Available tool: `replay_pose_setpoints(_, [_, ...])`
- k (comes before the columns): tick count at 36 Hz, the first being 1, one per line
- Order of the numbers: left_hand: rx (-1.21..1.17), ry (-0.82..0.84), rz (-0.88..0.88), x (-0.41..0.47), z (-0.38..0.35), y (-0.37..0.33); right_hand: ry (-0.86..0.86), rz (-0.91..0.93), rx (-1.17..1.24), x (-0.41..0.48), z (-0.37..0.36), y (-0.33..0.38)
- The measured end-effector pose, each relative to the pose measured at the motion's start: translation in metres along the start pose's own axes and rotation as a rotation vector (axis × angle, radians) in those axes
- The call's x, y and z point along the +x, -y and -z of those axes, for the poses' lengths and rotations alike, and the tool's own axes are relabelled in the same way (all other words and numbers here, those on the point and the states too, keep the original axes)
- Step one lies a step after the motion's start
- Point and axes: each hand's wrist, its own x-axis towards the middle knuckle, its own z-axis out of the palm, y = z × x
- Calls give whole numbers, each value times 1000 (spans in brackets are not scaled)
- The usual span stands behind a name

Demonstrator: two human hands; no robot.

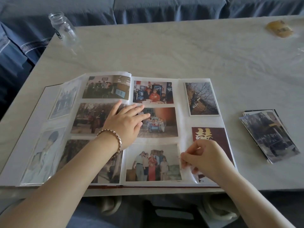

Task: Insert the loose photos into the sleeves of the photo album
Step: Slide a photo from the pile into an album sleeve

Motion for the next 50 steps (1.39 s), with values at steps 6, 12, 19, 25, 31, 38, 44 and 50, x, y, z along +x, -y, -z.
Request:
replay_pose_setpoints(6, [212,156,104,-3,-5,-23,-182,45,-193,-2,-6,-7])
replay_pose_setpoints(12, [83,256,90,-27,-31,-77,-440,205,-312,-5,10,-20])
replay_pose_setpoints(19, [-389,27,113,-10,-20,-99,-420,16,-301,7,53,-33])
replay_pose_setpoints(25, [-566,15,138,12,-3,-121,-414,65,-66,11,64,-37])
replay_pose_setpoints(31, [-878,172,255,33,9,-136,-297,281,352,-4,66,-22])
replay_pose_setpoints(38, [-1114,141,390,44,33,-138,-115,548,121,-13,52,-6])
replay_pose_setpoints(44, [-1138,111,456,38,27,-124,-372,83,-119,18,60,-35])
replay_pose_setpoints(50, [-1162,111,440,33,28,-117,-343,90,-137,24,55,-47])
